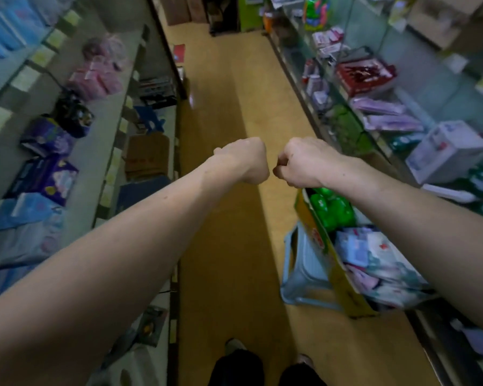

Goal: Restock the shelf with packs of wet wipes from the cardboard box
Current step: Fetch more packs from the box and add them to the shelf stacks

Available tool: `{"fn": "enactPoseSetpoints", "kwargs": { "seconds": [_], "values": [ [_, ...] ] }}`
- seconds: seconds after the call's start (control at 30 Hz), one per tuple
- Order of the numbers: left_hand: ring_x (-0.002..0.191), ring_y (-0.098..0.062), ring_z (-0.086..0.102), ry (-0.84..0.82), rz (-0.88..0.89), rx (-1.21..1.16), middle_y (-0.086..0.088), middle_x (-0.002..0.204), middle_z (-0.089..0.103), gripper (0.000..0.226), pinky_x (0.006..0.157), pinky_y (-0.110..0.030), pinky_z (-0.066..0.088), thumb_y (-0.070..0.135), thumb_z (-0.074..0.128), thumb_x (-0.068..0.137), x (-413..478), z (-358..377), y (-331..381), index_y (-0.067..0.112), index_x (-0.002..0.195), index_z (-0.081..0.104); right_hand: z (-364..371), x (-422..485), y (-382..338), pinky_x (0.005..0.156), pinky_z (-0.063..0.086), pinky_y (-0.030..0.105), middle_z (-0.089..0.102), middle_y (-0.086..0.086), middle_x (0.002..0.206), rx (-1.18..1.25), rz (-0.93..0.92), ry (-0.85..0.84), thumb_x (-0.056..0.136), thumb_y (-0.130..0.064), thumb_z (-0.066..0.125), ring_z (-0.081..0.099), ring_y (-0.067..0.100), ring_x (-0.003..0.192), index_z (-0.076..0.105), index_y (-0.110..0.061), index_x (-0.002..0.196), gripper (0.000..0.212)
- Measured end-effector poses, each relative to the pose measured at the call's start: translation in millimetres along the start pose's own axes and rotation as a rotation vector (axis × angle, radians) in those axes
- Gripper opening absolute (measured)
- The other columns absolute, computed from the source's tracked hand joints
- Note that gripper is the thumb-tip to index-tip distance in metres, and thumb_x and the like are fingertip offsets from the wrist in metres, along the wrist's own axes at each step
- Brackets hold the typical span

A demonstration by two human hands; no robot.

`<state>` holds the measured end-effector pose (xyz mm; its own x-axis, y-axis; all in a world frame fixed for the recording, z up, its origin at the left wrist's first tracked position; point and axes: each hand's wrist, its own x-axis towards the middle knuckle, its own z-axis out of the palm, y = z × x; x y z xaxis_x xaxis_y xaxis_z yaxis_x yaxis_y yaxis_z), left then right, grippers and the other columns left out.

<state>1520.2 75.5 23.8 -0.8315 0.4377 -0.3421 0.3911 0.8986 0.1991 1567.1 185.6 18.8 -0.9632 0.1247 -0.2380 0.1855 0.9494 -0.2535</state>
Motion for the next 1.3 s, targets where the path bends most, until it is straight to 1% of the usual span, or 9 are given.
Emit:
{"fn": "enactPoseSetpoints", "kwargs": {
  "seconds": [0.17,0.4,0.57,0.7,0.87,0.93,1.0,1.2,1.3],
  "values": [
    [0.107,-0.032,0.057,-0.109,0.089,0.018,-0.009,0.118,0.060,0.037,0.097,-0.048,0.046,0.015,0.053,0.087,13.5,34.1,67.5,0.013,0.124,0.056,2.0,-25.0,83.5,0.077,0.048,0.029,0.057,0.004,0.079,0.035,0.106,-0.022,0.089,-0.031,0.057,0.062,0.026,0.092,0.071,-0.020,0.092,0.018],
    [0.103,-0.030,0.062,-0.272,0.211,0.071,-0.014,0.118,0.063,0.033,0.077,-0.034,0.050,0.016,0.051,0.092,33.8,92.3,126.3,0.006,0.123,0.059,26.6,-44.1,190.1,0.074,0.055,0.029,0.072,0.005,0.070,0.076,0.333,-0.102,0.085,-0.019,0.054,0.067,0.021,0.067,0.070,-0.010,0.067,0.026],
    [0.115,-0.030,0.057,-0.338,0.281,0.094,-0.014,0.126,0.059,0.035,0.090,-0.034,0.046,0.016,0.049,0.095,53.9,132.4,149.2,0.004,0.127,0.058,64.0,-61.9,250.0,0.067,0.055,0.030,0.071,0.008,0.068,0.084,0.515,-0.171,0.084,-0.021,0.056,0.067,0.025,0.068,0.071,-0.009,0.066,0.026],
    [0.084,-0.026,0.055,-0.432,0.278,-0.011,-0.012,0.095,0.057,0.010,0.078,-0.037,0.047,0.012,0.051,0.092,71.3,168.7,159.7,0.007,0.090,0.058,105.9,-74.5,285.4,0.070,0.056,0.034,0.073,0.012,0.081,0.166,0.677,-0.249,0.089,-0.025,0.058,0.070,0.026,0.075,0.073,-0.005,0.089,0.025],
    [0.072,-0.022,0.039,-0.584,0.180,-0.209,-0.014,0.085,0.041,0.010,0.065,-0.033,0.031,0.010,0.052,0.093,80.3,207.9,165.9,0.012,0.085,0.046,155.6,-80.8,313.6,0.081,0.050,0.033,0.064,0.015,0.116,0.186,0.745,-0.335,0.091,-0.027,0.057,0.061,0.032,0.100,0.065,-0.007,0.114,0.031],
    [0.088,-0.032,0.057,-0.643,0.108,-0.308,-0.018,0.104,0.055,0.016,0.070,-0.029,0.037,0.010,0.051,0.096,84.5,220.7,166.0,0.009,0.108,0.060,169.5,-77.4,322.5,0.088,0.047,0.034,0.054,0.015,0.131,0.207,0.758,-0.359,0.093,-0.030,0.056,0.054,0.033,0.114,0.051,-0.009,0.133,0.046],
    [0.109,-0.027,0.059,-0.649,0.004,-0.410,-0.013,0.127,0.056,0.036,0.077,-0.027,0.042,0.011,0.053,0.096,90.1,233.7,165.9,0.006,0.132,0.053,184.2,-71.3,331.5,0.088,0.046,0.036,0.051,0.016,0.133,0.267,0.796,-0.359,0.091,-0.034,0.059,0.052,0.035,0.116,0.042,-0.008,0.137,0.055],
    [0.089,-0.021,0.060,-0.622,-0.251,-0.641,-0.009,0.108,0.062,0.034,0.057,-0.022,0.044,0.017,0.058,0.094,102.5,267.1,174.0,0.011,0.128,0.058,228.4,-65.2,354.9,0.094,0.042,0.042,0.040,0.020,0.142,0.347,0.974,-0.431,0.085,-0.046,0.066,0.044,0.038,0.127,0.021,-0.004,0.144,0.085],
    [0.085,-0.020,0.064,-0.614,-0.323,-0.726,-0.010,0.111,0.064,0.033,0.068,-0.027,0.049,0.018,0.061,0.092,105.1,281.3,179.8,0.013,0.124,0.061,235.2,-64.7,362.9,0.093,0.043,0.042,0.041,0.019,0.142,0.335,0.971,-0.409,0.080,-0.046,0.072,0.044,0.037,0.127,0.029,-0.003,0.142,0.087]
  ]
}}
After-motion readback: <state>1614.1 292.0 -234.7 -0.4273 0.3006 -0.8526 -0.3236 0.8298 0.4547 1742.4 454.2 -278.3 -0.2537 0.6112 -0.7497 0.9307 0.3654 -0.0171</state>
